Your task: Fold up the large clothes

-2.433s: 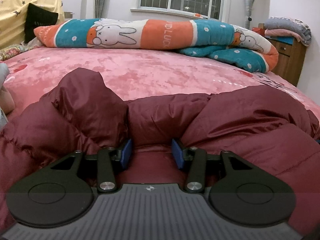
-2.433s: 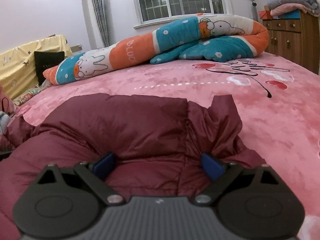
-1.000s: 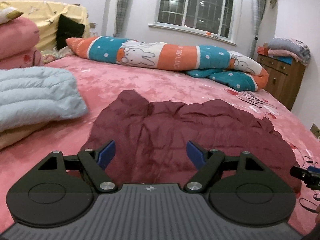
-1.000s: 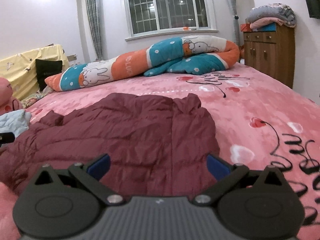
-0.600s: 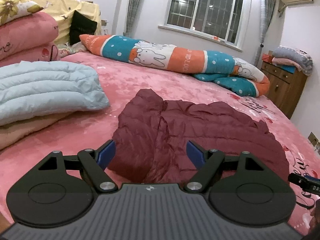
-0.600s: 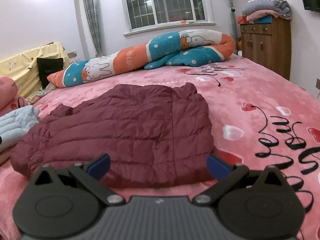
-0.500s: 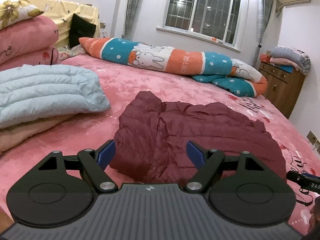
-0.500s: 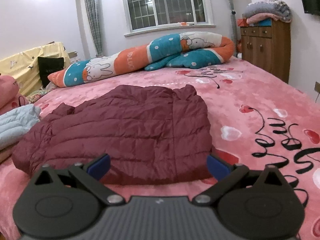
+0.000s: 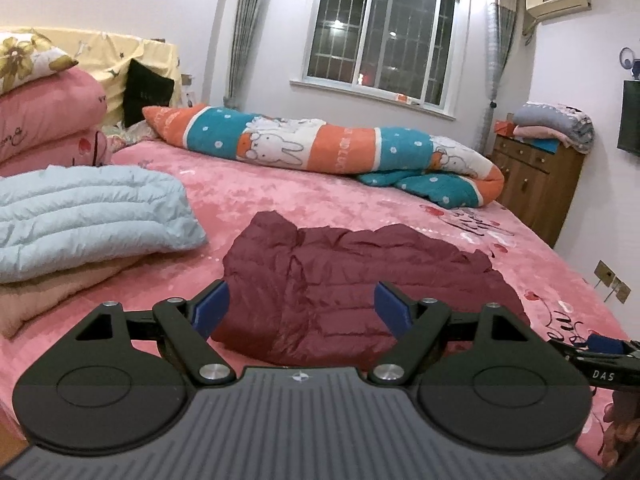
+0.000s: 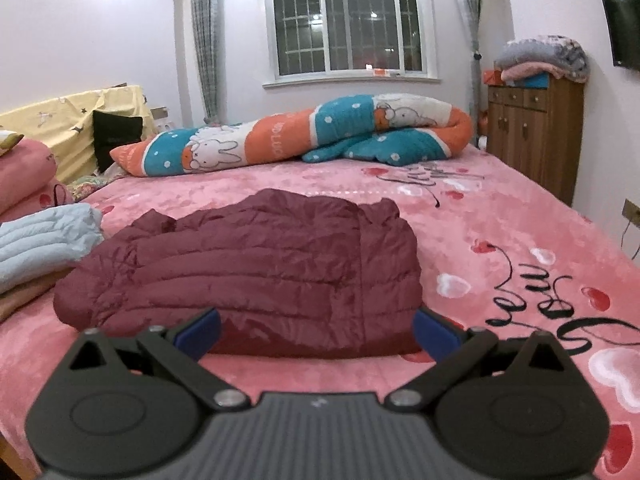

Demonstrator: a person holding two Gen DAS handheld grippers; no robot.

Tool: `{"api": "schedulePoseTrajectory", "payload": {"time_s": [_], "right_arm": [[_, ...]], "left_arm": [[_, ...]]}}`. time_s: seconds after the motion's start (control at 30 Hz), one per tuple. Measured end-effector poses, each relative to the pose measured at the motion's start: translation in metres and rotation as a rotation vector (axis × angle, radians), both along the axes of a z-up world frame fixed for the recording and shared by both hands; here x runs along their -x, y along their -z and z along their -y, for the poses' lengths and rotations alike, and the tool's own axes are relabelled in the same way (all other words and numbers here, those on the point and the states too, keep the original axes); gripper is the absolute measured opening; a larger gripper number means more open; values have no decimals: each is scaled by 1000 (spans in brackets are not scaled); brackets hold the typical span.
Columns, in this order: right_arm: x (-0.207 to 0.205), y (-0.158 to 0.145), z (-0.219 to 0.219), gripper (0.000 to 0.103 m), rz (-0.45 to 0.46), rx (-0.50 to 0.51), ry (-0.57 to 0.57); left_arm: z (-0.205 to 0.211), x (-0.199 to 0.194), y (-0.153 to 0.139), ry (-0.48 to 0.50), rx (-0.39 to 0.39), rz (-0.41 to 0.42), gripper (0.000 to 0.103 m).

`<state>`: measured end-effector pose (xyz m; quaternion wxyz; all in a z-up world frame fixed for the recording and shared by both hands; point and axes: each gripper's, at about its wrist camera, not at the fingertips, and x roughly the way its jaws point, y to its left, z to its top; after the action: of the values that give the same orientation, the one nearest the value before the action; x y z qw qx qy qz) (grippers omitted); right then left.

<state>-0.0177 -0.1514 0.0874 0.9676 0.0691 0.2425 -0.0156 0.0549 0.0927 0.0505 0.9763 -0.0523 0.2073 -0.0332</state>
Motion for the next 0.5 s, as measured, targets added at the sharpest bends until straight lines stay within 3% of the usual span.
{"api": "schedulePoseTrajectory", "payload": {"time_s": [0.23,0.5], "right_arm": [[-2,-10,-1,102,32,17,2],[-25,1,6,102,16,39,33]], "left_arm": [[0,-7,2,1,9,6,100],[3,-30,20,-2,10,-39,100]]}}
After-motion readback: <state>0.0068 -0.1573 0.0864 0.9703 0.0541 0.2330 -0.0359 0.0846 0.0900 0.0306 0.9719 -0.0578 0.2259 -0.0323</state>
